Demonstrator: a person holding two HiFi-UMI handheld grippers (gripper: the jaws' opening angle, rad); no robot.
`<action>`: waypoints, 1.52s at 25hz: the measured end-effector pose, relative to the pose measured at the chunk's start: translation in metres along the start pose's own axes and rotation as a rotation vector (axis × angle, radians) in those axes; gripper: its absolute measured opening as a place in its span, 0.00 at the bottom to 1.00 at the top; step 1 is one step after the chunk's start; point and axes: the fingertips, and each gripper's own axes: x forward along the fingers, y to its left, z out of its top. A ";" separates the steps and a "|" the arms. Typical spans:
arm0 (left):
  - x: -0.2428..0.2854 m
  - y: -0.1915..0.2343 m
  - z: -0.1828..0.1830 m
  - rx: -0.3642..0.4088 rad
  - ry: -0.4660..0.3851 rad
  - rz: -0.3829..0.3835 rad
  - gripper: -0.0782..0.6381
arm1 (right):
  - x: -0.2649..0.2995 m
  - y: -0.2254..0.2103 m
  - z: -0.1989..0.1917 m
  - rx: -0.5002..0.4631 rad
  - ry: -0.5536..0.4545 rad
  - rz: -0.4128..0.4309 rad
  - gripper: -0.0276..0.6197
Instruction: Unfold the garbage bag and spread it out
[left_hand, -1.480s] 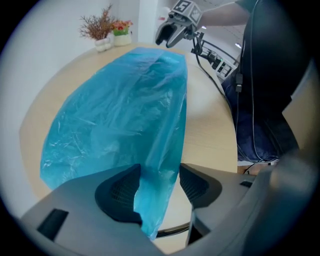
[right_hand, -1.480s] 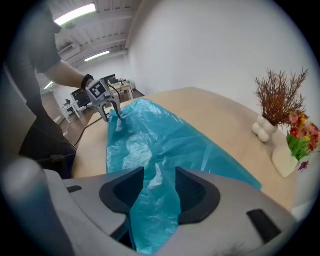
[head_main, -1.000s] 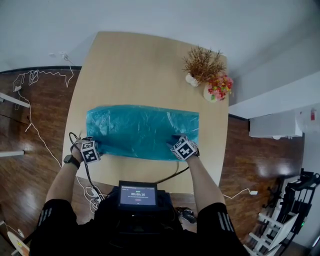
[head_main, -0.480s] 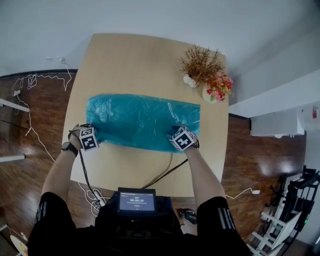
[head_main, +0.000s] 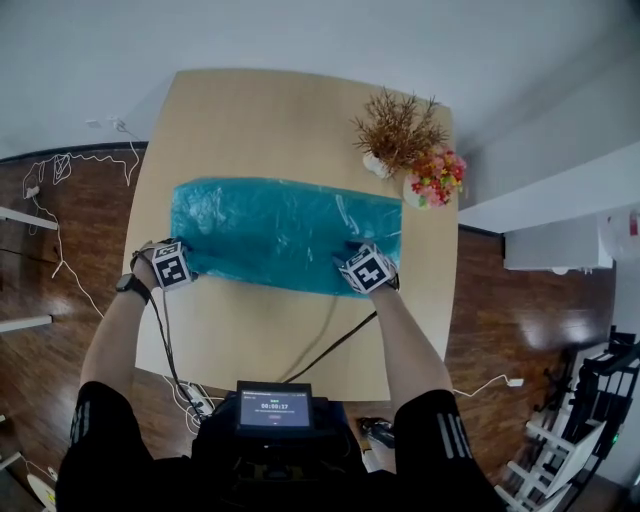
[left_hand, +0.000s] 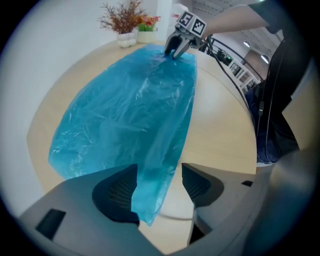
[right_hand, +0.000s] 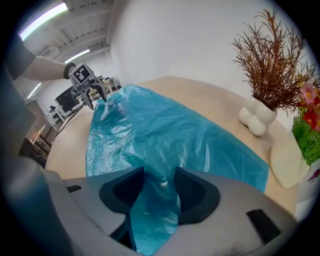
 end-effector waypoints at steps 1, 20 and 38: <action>-0.006 0.002 -0.003 -0.022 0.008 -0.007 0.51 | 0.000 -0.001 -0.001 0.000 -0.003 -0.002 0.40; -0.081 0.199 0.033 -0.436 -0.195 0.392 0.44 | -0.002 -0.001 0.000 -0.007 -0.019 -0.003 0.40; -0.090 0.168 0.061 -0.073 -0.290 0.614 0.11 | -0.002 -0.002 0.000 -0.014 -0.015 -0.029 0.41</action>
